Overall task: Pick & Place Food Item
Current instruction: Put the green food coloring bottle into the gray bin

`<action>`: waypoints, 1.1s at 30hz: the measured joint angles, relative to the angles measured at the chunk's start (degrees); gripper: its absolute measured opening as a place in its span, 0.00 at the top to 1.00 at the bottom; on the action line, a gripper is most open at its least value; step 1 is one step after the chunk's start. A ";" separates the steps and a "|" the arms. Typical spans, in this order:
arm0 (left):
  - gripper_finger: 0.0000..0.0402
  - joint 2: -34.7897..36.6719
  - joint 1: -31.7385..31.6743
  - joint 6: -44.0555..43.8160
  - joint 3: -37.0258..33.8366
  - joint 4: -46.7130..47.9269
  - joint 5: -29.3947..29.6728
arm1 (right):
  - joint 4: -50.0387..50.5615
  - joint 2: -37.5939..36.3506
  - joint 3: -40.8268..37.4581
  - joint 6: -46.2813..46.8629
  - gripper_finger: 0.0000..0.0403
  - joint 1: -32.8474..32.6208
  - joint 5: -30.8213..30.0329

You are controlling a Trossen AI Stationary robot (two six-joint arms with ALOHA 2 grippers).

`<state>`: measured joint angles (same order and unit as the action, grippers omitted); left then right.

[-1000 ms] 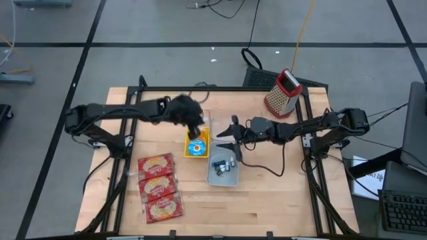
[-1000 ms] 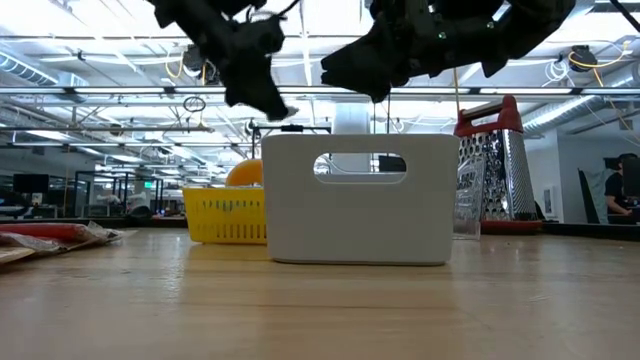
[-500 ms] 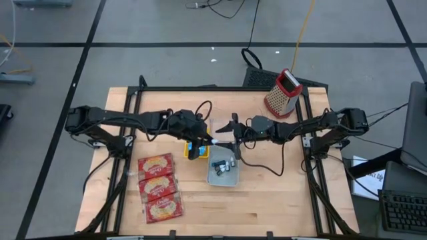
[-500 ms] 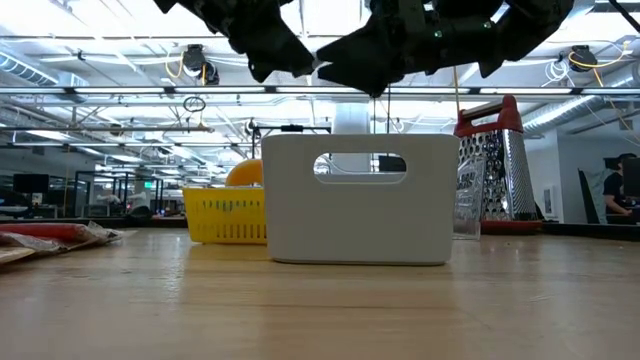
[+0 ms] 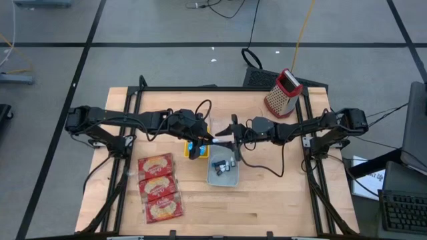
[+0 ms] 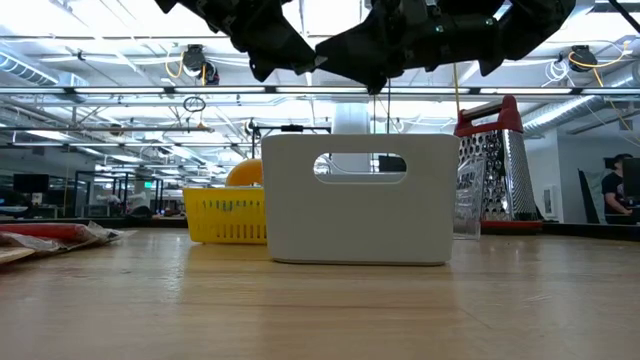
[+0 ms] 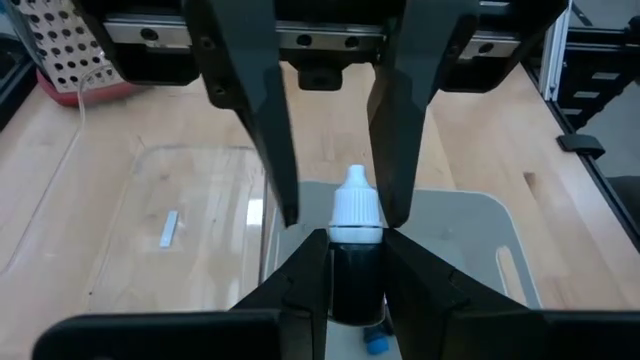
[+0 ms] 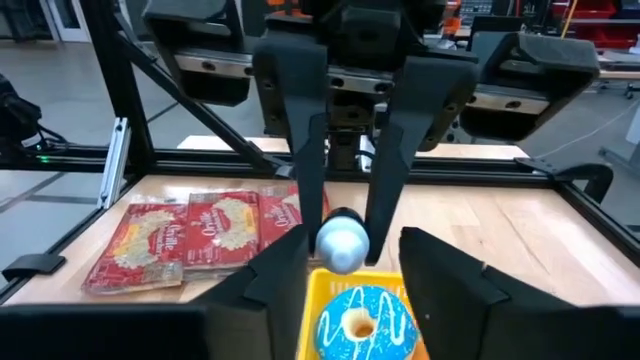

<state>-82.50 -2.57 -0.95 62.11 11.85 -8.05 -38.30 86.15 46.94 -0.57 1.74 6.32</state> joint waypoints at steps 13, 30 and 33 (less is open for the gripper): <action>0.81 0.00 -0.02 0.00 -0.01 0.01 0.11 | 0.00 0.00 0.00 -0.14 0.86 0.00 0.29; 0.43 0.00 0.09 -2.60 -0.02 -0.86 5.18 | 0.80 -0.07 0.00 -0.54 0.90 0.00 0.78; 0.35 0.37 0.11 -2.19 -0.03 -0.97 5.18 | 0.65 -0.07 0.00 -0.09 0.90 0.02 3.26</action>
<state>-82.13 -2.46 -3.14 62.08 10.87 -2.87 -37.65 86.08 46.94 -0.66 1.76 9.58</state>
